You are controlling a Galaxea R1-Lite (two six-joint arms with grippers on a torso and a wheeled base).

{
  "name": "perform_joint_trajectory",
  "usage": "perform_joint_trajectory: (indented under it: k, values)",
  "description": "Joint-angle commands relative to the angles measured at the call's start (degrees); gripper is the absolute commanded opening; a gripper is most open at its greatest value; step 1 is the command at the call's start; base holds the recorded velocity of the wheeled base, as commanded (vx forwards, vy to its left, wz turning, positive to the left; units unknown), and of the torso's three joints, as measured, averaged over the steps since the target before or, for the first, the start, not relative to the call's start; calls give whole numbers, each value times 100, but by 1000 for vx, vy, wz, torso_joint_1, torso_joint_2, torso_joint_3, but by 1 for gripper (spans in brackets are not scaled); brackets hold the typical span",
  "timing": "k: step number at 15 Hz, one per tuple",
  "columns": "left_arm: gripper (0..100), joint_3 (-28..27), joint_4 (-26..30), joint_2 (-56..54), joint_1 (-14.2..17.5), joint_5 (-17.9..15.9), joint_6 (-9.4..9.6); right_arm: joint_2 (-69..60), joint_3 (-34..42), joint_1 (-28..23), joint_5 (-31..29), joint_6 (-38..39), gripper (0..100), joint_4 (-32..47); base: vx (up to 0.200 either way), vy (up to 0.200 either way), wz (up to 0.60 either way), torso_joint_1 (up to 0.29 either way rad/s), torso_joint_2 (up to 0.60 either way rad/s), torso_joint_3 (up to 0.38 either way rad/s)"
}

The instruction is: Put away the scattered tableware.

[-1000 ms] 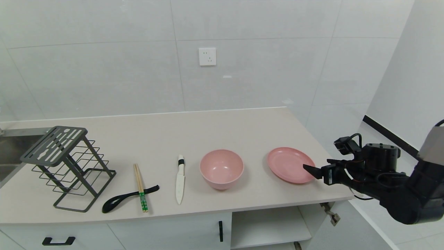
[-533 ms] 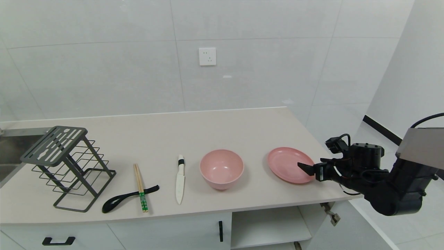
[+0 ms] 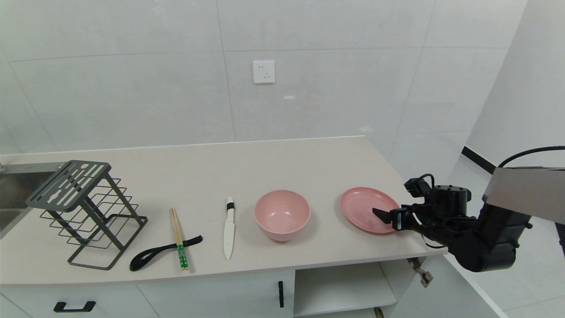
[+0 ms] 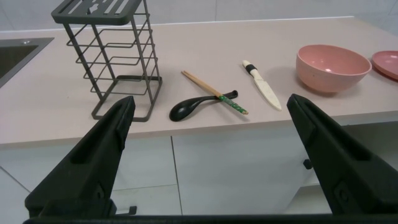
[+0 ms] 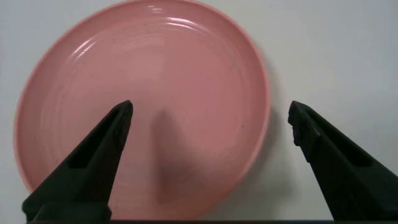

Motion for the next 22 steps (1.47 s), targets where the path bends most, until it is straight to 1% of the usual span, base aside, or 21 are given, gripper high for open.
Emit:
perform_joint_trajectory:
  k: [1,6,7,12,14,15,18,19,20,21,22]
  values:
    - [100,0,-2,7,0,1,-1,128,-88,114,-7,13,100,-2,0,0,0,0,0,0]
    - [100,0,-11,7,0,1,-9,409,-316,114,-148,101,100,7,0,0,0,0,0,0]
    - [100,0,-2,7,0,1,-9,488,-334,105,-183,110,0,-2,0,0,0,0,0,0]
    - [100,0,-11,7,0,1,-18,515,-334,70,-245,110,0,7,0,0,0,0,0,0]
    - [100,0,-11,7,0,1,-18,462,-386,-53,-297,251,0,-46,0,0,0,0,0,0]
    - [100,0,-11,7,0,1,-18,400,-448,-89,-289,444,0,-72,0,0,0,0,0,0]
    - [100,0,-11,7,0,1,-27,93,-395,-45,-280,1437,0,-705,0,0,0,0,0,0]
    - [100,0,-11,7,0,1,-27,40,-386,-36,-280,1586,0,-819,0,0,0,0,0,0]
    - [100,0,-11,7,0,1,-27,-66,-395,-36,-280,2017,0,-969,0,0,0,0,0,0]
    - [100,0,-11,7,0,1,-27,-153,-360,-36,-280,2228,0,-1013,0,0,0,0,0,0]
    - [100,0,-11,7,0,1,-27,-356,-167,-27,-280,2676,0,-1144,0,0,0,0,0,0]
